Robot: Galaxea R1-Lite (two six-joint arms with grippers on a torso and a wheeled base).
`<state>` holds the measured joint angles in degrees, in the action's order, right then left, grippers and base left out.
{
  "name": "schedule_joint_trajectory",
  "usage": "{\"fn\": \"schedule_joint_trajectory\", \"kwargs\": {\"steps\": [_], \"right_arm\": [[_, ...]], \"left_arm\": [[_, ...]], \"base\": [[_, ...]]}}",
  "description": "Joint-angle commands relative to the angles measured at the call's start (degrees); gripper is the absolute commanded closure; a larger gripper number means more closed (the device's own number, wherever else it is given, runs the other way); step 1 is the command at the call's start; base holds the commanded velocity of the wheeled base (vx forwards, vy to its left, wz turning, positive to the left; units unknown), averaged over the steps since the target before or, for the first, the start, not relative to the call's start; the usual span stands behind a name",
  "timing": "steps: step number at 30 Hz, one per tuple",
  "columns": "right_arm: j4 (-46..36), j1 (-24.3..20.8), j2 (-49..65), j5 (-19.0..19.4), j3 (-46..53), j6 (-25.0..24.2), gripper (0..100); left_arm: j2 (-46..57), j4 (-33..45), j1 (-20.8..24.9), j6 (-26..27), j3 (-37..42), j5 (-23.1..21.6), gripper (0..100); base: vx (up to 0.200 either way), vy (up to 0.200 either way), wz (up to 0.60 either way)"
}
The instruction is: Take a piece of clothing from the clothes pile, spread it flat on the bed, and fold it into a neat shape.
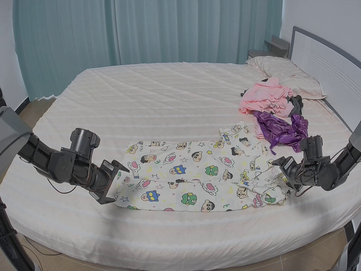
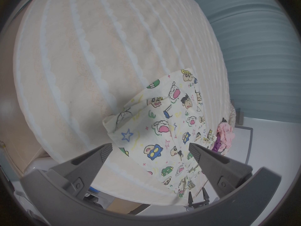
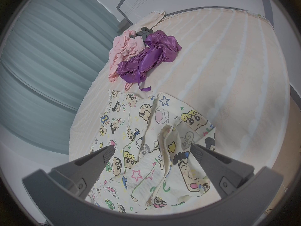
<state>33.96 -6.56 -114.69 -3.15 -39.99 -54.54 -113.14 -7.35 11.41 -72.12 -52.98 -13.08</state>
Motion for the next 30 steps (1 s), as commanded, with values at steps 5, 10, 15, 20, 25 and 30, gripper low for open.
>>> {"fn": "schedule_joint_trajectory", "kwargs": {"steps": [5,10,15,20,25,30], "right_arm": [[-0.1,-0.2,-3.8,0.0,-2.7,0.0,0],[-0.3,-0.3,-6.7,-0.1,-5.6,0.0,0],[-2.1,-0.3,-8.3,-0.1,-6.2,0.0,100],[-3.5,-0.1,-6.8,-0.6,-5.8,0.0,100],[-6.1,-0.4,-3.3,-3.1,-5.6,0.3,100],[-8.9,-1.4,0.4,-3.2,-6.1,0.3,100]], "left_arm": [[0.2,-2.7,0.7,-0.6,1.7,0.0,0],[-1.3,-2.8,0.7,-1.7,1.3,-0.2,0],[-2.2,-4.7,0.6,-1.9,1.7,0.2,0],[-2.2,-5.0,0.6,-2.0,2.0,0.1,0],[-2.2,-5.0,0.6,-2.0,2.4,0.1,0],[-2.1,-5.1,0.8,-2.0,3.3,0.0,0]], "base": [[0.000,0.000,0.00],[0.000,0.000,0.00],[0.000,0.000,0.00],[0.000,0.000,0.00],[0.000,0.000,0.00],[0.000,0.000,0.00]]}}
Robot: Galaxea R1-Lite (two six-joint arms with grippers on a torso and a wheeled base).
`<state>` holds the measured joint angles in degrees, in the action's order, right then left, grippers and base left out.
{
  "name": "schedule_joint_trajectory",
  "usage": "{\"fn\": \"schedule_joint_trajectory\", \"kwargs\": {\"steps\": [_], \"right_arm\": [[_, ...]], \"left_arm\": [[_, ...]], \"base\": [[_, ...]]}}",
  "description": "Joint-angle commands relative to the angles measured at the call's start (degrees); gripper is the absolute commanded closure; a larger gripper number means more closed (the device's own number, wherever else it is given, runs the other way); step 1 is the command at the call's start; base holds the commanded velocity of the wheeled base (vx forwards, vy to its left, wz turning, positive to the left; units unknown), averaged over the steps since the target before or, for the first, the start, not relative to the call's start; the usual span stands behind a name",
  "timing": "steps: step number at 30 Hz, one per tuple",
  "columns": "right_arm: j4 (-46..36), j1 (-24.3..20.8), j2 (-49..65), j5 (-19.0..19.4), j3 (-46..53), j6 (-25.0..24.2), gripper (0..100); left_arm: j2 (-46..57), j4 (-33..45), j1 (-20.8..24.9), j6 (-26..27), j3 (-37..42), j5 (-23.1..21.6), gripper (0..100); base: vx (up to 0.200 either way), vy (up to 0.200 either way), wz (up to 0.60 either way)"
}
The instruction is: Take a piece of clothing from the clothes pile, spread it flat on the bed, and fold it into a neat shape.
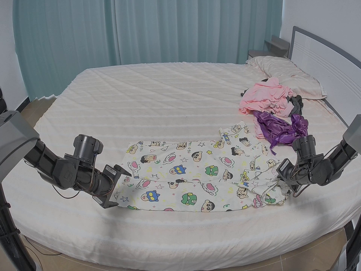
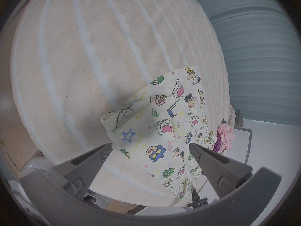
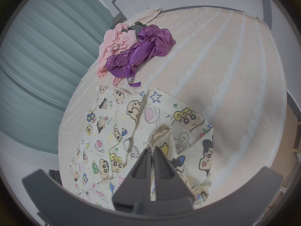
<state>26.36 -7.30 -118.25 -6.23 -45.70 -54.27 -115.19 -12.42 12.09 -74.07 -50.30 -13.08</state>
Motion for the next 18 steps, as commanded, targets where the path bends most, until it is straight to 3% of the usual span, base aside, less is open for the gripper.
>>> {"fn": "schedule_joint_trajectory", "kwargs": {"steps": [1,12,18], "right_arm": [[-1.7,-0.8,4.4,-0.1,-0.4,0.0,100],[-9.0,-3.9,12.5,-0.7,0.1,0.1,100],[-10.4,-8.3,14.7,-5.3,3.2,0.1,100]], "left_arm": [[0.0,-0.1,0.1,0.0,0.7,0.0,0],[0.3,-0.2,0.6,0.2,1.8,0.0,0],[0.3,-0.2,0.6,0.2,1.9,-0.1,0]], "base": [[0.000,0.000,0.00],[0.000,0.000,0.00],[0.000,0.000,0.00]]}}
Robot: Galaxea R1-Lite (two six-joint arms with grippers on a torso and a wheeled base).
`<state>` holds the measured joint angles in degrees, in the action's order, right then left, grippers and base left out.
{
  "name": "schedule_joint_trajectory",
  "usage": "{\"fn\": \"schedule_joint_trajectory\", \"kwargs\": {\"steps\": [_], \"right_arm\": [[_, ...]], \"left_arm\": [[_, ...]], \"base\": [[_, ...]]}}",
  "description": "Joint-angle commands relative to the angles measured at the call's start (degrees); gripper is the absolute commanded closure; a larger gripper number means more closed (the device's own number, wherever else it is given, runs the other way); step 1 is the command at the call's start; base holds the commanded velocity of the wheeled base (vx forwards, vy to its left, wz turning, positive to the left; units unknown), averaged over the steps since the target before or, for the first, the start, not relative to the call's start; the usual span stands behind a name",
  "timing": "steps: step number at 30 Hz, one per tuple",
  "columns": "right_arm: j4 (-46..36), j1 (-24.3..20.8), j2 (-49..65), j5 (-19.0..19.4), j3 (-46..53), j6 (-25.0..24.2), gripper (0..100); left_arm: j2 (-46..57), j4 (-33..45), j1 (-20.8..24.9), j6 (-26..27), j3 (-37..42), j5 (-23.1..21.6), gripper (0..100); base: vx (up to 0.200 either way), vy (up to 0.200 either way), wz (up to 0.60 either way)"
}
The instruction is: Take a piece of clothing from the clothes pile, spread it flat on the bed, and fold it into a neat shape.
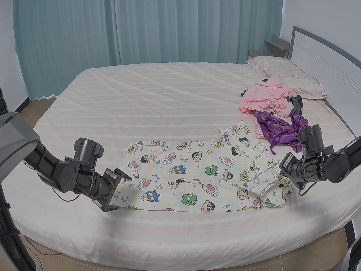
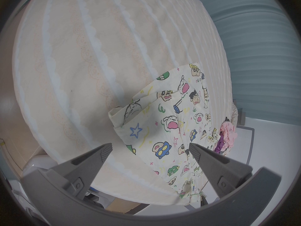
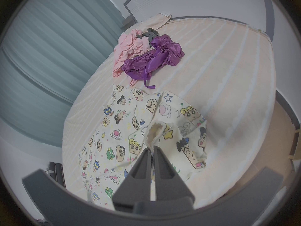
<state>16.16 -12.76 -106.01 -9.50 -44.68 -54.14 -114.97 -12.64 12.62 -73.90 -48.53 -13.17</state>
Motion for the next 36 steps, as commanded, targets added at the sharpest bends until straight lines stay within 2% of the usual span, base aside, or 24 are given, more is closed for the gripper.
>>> {"fn": "schedule_joint_trajectory", "kwargs": {"steps": [1,8,9,15,19,23,29,36], "right_arm": [[0.0,-3.4,2.5,-2.8,2.7,0.0,100],[0.4,-7.5,1.9,-8.1,6.8,-0.2,100],[0.4,-8.0,2.0,-8.5,7.6,-0.2,0],[0.4,-11.5,5.1,-8.8,13.6,-0.1,0],[0.4,-11.5,6.9,-8.8,13.7,-0.3,0],[1.2,-9.2,6.7,-7.6,10.3,-0.1,0],[1.2,-10.5,0.3,-0.9,4.8,-0.7,0],[3.0,-10.9,-10.4,-0.3,-1.8,-0.6,0]], "left_arm": [[0.1,0.0,0.0,0.1,0.1,0.0,0],[0.1,0.0,0.0,0.2,0.3,0.0,0],[0.1,0.0,0.0,0.2,0.3,0.0,0],[0.1,0.0,0.0,0.2,0.3,0.0,0],[0.1,0.0,0.0,0.2,0.3,0.0,0],[0.1,0.0,0.0,0.2,0.3,0.0,0],[0.2,0.0,0.0,0.2,0.3,0.0,0],[0.1,-2.0,0.0,-0.1,1.2,0.2,0]], "base": [[0.000,0.000,0.00],[0.000,0.000,0.00],[0.000,0.000,0.00],[0.000,0.000,0.00],[0.000,0.000,0.00],[0.000,0.000,0.00],[0.000,0.000,0.00],[0.000,0.000,0.00]]}}
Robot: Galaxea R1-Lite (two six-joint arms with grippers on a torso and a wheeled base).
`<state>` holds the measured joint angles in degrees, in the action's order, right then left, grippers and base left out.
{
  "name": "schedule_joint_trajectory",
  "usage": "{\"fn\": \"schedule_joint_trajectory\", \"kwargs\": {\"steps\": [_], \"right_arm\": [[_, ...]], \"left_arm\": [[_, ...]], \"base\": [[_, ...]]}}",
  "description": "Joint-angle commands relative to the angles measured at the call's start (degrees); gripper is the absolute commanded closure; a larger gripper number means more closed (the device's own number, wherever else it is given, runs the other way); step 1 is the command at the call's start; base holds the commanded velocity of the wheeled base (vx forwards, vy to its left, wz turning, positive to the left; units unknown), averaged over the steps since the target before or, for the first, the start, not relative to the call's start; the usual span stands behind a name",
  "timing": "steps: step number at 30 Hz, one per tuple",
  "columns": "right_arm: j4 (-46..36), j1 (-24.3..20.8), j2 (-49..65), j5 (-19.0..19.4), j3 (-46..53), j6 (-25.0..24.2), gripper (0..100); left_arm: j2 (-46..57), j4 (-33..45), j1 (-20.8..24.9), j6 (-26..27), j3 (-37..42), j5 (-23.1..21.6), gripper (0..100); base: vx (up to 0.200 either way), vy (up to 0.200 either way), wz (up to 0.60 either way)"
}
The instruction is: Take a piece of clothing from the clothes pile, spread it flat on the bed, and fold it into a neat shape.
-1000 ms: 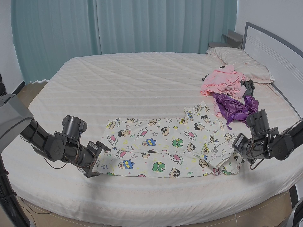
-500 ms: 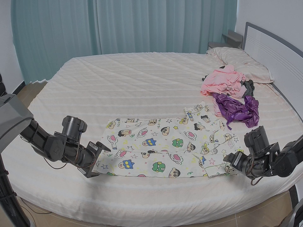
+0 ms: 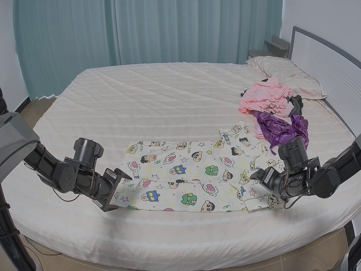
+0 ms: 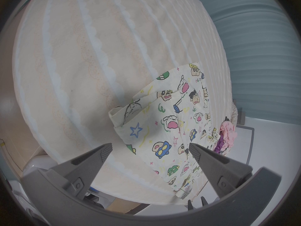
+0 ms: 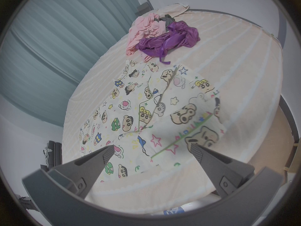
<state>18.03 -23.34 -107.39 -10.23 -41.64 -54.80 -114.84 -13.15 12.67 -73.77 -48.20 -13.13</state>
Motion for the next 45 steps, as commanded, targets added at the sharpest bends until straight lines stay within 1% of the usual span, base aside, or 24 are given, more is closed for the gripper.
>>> {"fn": "schedule_joint_trajectory", "kwargs": {"steps": [1,7,8,13,16,19,25,27,28,32,33,34,36,39,42,45], "right_arm": [[1.3,-0.1,-10.4,0.3,-5.6,0.0,0],[1.4,1.2,-17.8,0.3,-8.5,0.6,0],[1.4,2.2,-19.5,0.3,-9.9,0.6,0],[1.5,4.4,-21.6,0.5,-12.3,0.4,0],[2.4,5.2,-20.1,0.9,-13.5,0.5,0],[2.0,5.0,-14.8,1.5,-12.4,0.5,0],[2.5,4.9,-7.5,1.8,-6.5,0.7,0],[2.5,4.9,-7.5,1.8,-6.5,0.7,0],[2.6,4.8,-5.0,1.7,-4.1,0.7,0],[3.0,5.1,-3.3,1.3,-1.1,2.5,0],[3.1,5.1,-3.2,1.3,-0.9,2.5,0],[4.2,5.1,-2.7,1.3,0.4,2.6,0],[6.3,5.0,-2.8,1.2,1.7,2.8,0],[8.4,4.7,-3.1,1.3,3.5,3.6,0],[8.9,4.6,-3.3,1.2,4.5,5.5,0],[8.9,4.5,-3.2,1.2,4.6,5.9,0]], "left_arm": [[0.1,-2.1,0.0,-0.2,1.1,0.2,0],[0.1,-3.5,0.0,-0.3,1.8,-0.1,0],[0.1,-3.5,0.0,-0.3,1.8,-0.1,0],[0.1,-3.5,0.0,-0.3,1.8,-0.1,0],[0.1,-3.5,0.0,-0.2,1.8,-0.3,0],[0.1,-3.5,0.0,0.2,2.0,-0.3,0],[1.1,-5.1,-0.5,1.3,2.5,0.4,0],[1.1,-5.1,-0.5,1.3,2.5,0.4,0],[2.9,-5.3,-2.0,7.3,3.1,0.5,0],[3.7,-5.0,-2.4,16.8,2.9,0.4,0],[3.7,-5.0,-2.4,17.1,2.9,0.4,0],[3.3,-5.0,-2.5,21.7,2.2,0.5,0],[2.4,-4.6,-2.8,28.5,1.4,0.5,0],[0.9,-3.3,-2.9,36.5,1.0,0.5,0],[-0.5,-2.6,-2.6,39.5,0.3,0.5,0],[-2.5,-2.6,-2.2,41.9,-0.3,0.5,0]], "base": [[0.000,0.000,0.00],[0.000,0.000,0.00],[0.000,0.000,0.00],[0.000,0.000,0.00],[0.000,0.000,0.00],[0.000,0.000,0.00],[0.000,0.000,0.00],[0.000,0.000,0.00],[0.000,0.000,0.00],[0.000,0.000,0.00],[0.000,0.000,0.00],[0.000,0.000,0.00],[0.000,0.000,0.00],[0.000,0.000,0.00],[0.000,0.000,0.00],[0.000,0.000,0.00]]}}
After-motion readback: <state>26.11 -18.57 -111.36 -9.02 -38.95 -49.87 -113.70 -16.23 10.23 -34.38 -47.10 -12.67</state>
